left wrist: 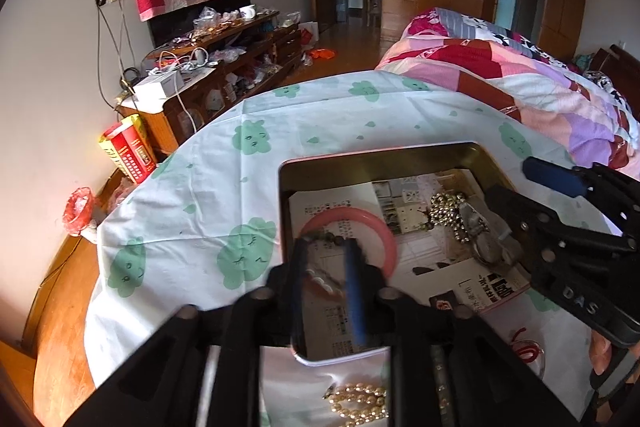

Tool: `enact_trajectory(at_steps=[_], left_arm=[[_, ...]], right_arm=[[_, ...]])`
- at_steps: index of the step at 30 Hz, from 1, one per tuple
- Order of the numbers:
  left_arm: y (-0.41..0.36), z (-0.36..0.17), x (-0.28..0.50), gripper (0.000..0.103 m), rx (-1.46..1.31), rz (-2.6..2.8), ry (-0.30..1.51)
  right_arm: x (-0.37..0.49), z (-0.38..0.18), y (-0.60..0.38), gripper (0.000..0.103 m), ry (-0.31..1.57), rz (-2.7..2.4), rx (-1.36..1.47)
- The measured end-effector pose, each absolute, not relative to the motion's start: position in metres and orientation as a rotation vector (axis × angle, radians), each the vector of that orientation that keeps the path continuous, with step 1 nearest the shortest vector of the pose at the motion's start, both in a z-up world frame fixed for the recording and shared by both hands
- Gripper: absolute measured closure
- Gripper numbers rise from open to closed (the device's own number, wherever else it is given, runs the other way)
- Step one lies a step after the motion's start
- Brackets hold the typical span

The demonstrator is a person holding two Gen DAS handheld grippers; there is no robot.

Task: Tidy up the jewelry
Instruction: 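Open both grippers to drop the black beads and silver bangle into the tin, then grasp the brown wooden bead bracelet on the cloth with the left gripper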

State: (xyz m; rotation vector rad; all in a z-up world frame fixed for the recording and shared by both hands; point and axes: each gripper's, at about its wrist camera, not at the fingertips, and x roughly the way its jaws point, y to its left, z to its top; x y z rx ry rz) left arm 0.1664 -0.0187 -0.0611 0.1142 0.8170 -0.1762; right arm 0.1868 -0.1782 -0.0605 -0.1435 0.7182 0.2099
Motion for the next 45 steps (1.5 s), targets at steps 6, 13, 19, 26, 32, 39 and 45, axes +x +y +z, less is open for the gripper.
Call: enact_trajectory(at_steps=[6, 13, 19, 26, 32, 39, 45], left_arm=[[-0.001, -0.053, 0.148, 0.037, 0.08, -0.149, 0.779], [0.02, -0.06, 0.109, 0.037, 0.066, -0.103, 0.797], [0.014, -0.077, 0.059, 0.037, 0.075, -0.128, 0.827], [-0.012, -0.081, 0.037, 0.038, 0.085, -0.211, 0.829], [-0.028, -0.096, 0.037, 0.038, 0.107, -0.269, 0.866], [-0.035, -0.101, 0.036, 0.077, 0.104, -0.348, 0.875], [-0.028, -0.095, 0.034, 0.097, 0.085, -0.362, 0.861]], right_arm=[[0.172, -0.06, -0.183, 0.05, 0.709, 0.19, -0.157], [0.141, -0.064, -0.195, 0.045, 0.715, 0.172, -0.158], [0.105, -0.086, -0.198, 0.045, 0.767, 0.187, -0.175], [0.076, -0.111, -0.205, 0.045, 0.83, 0.21, -0.151], [0.079, -0.113, -0.199, 0.045, 0.831, 0.219, -0.142], [0.075, -0.119, -0.195, 0.072, 0.831, 0.244, -0.133], [0.07, -0.118, -0.193, 0.093, 0.816, 0.248, -0.148]])
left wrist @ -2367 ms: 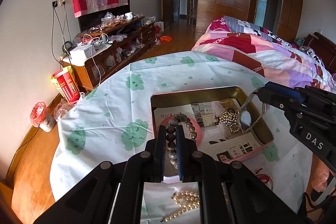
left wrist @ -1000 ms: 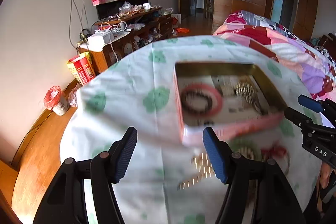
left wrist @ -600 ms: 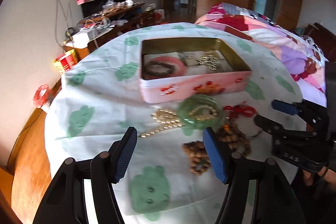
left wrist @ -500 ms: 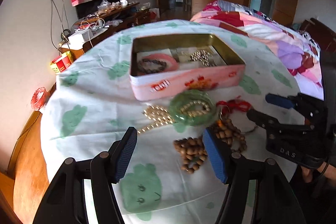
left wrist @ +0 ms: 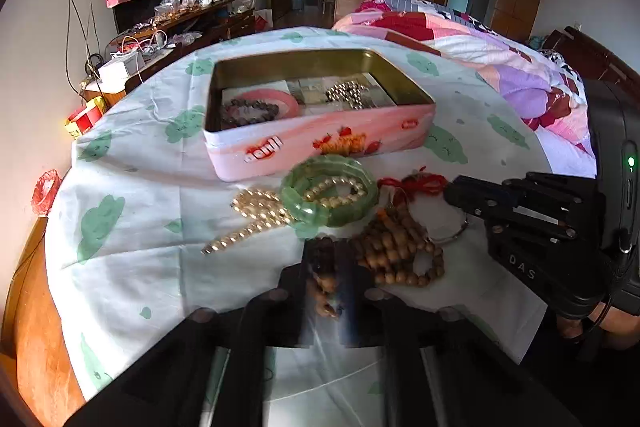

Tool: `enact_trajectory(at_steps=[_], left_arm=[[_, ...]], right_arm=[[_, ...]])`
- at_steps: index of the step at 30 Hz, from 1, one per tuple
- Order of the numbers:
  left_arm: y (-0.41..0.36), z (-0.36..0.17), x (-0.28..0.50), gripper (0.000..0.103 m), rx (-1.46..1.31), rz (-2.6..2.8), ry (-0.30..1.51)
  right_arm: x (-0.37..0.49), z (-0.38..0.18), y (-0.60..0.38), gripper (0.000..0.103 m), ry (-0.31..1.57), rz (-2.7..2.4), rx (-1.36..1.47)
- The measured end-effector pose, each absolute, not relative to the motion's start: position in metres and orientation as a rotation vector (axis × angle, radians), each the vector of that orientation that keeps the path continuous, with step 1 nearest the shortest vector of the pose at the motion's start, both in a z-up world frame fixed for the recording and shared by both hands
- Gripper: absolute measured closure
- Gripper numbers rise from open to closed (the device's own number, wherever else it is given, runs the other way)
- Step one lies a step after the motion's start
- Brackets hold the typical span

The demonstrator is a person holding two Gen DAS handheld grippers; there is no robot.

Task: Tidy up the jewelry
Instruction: 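Grasp the brown wooden bead bracelet on the cloth with the left gripper, then grasp the green jade bangle with the right gripper while the left holds the brown beads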

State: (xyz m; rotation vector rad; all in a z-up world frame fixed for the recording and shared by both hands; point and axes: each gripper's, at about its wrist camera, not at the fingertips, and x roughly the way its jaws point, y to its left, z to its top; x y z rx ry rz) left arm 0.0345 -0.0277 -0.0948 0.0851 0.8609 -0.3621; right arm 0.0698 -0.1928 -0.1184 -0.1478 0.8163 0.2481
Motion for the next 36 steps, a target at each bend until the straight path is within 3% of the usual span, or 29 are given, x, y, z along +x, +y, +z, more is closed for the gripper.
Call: enact_trajectory(at_steps=[4, 22, 24, 25, 26, 36], left_arm=[[-0.019, -0.089, 0.036, 0.097, 0.063, -0.36, 0.851], [0.013, -0.036, 0.031, 0.097, 0.021, -0.314, 0.726], [0.016, -0.032, 0.031, 0.097, 0.016, -0.308, 0.719], [0.017, -0.032, 0.031, 0.097, 0.014, -0.308, 0.717], [0.018, -0.031, 0.032, 0.097, 0.012, -0.306, 0.716], [0.019, -0.039, 0.037, 0.097, 0.0, -0.308, 0.74]], right_arm=[[0.065, -0.111, -0.194, 0.098, 0.782, 0.252, -0.144], [0.061, -0.081, -0.199, 0.1, 0.713, 0.267, -0.111], [0.063, -0.085, -0.2, 0.091, 0.729, 0.272, -0.094], [0.064, -0.087, -0.199, 0.072, 0.738, 0.269, -0.098], [0.065, -0.09, -0.196, 0.065, 0.746, 0.273, -0.109], [0.074, -0.105, -0.183, 0.065, 0.768, 0.289, -0.159]])
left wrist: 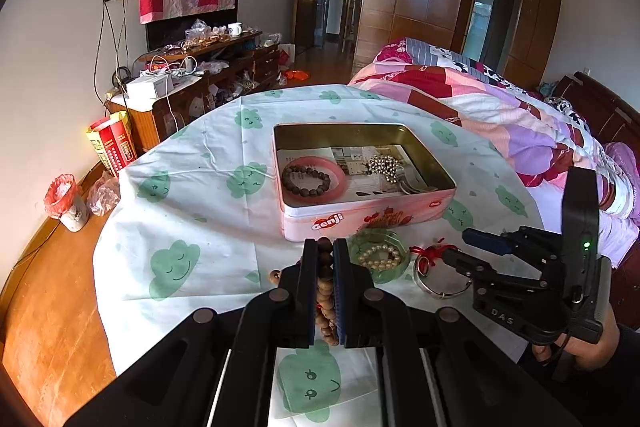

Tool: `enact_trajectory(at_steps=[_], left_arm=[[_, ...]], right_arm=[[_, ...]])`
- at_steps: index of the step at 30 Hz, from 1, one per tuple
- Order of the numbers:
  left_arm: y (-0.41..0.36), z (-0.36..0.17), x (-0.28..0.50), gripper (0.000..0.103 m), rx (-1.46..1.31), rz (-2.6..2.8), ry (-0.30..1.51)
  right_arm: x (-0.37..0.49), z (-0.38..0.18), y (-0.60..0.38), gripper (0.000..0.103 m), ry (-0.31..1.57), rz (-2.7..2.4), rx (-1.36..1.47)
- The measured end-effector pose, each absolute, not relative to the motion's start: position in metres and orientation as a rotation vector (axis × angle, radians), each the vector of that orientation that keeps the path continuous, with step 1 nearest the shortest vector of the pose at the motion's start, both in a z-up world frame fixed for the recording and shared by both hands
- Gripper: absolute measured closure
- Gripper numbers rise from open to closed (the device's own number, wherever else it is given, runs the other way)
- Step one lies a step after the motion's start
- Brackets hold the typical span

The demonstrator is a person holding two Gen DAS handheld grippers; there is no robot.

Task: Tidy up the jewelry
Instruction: 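Grasp the green jade bangle with the right gripper while the left holds the brown beads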

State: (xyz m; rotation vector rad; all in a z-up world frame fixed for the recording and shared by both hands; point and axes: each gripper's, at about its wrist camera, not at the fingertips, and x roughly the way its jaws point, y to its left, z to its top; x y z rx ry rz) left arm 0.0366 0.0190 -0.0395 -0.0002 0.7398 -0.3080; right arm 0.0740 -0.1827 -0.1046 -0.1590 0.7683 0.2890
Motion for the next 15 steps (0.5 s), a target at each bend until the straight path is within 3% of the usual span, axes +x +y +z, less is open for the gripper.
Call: enact_trajectory(at_steps=[1, 3, 4, 15], left_arm=[[0.019, -0.04, 0.037, 0.097, -0.002, -0.31, 0.742], [0.02, -0.04, 0.037, 0.097, -0.003, -0.309, 0.741], [0.02, -0.04, 0.037, 0.097, -0.005, -0.308, 0.741], [0.025, -0.029, 0.036, 0.097, -0.014, -0.303, 0.715]], right_arm=[[0.075, -0.106, -0.181, 0.068, 0.769, 0.289, -0.167], [0.075, -0.109, -0.179, 0.093, 0.774, 0.304, -0.179], [0.076, -0.111, -0.178, 0.097, 0.782, 0.312, -0.181], [0.063, -0.08, -0.189, 0.102, 0.705, 0.312, -0.147]])
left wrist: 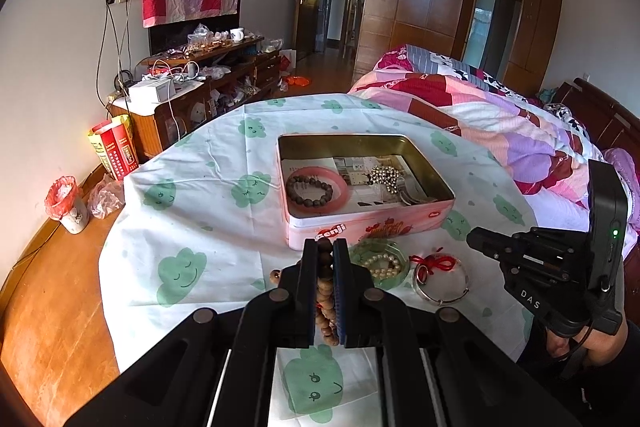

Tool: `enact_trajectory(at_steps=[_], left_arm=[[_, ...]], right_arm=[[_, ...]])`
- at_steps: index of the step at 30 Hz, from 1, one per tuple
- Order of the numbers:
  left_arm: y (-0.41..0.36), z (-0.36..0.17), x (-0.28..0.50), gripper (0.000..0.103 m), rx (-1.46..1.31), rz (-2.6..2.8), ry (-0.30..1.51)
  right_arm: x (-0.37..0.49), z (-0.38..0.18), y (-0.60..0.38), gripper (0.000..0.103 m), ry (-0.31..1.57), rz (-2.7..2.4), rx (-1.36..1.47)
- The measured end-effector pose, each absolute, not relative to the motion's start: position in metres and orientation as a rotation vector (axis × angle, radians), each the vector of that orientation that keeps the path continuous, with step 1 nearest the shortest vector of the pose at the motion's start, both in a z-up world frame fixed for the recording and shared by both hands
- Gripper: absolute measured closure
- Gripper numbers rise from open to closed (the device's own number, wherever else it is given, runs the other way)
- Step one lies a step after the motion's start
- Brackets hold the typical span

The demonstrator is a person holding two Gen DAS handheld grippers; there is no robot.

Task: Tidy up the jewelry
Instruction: 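Grasp the green jade bangle with the right gripper while the left holds the brown beads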

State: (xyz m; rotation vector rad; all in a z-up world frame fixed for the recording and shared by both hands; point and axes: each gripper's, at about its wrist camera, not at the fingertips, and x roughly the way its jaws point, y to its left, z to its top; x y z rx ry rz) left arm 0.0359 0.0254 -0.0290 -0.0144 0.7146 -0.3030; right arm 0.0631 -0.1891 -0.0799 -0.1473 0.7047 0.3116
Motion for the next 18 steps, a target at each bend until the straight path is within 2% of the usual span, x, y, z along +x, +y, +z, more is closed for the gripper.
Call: enact_trajectory(at_steps=[4, 6, 7, 8, 18], left_arm=[[0.029, -0.029, 0.038, 0.097, -0.02, -0.295, 0.714], [0.032, -0.029, 0.04, 0.097, -0.026, -0.284, 0.715], [0.034, -0.029, 0.042, 0.097, -0.03, -0.279, 0.715], [0.038, -0.029, 0.044, 0.097, -0.034, -0.268, 0.714], [0.054, -0.028, 0.057, 0.097, -0.063, -0.243, 0.709]], right_arm=[[0.07, -0.08, -0.182, 0.102, 0.724, 0.347, -0.142], [0.073, -0.082, -0.173, 0.093, 0.727, 0.374, -0.138], [0.074, -0.083, -0.167, 0.081, 0.73, 0.38, -0.145], [0.076, -0.084, -0.163, 0.077, 0.732, 0.387, -0.148], [0.119, -0.099, -0.133, 0.075, 0.839, 0.398, -0.174]])
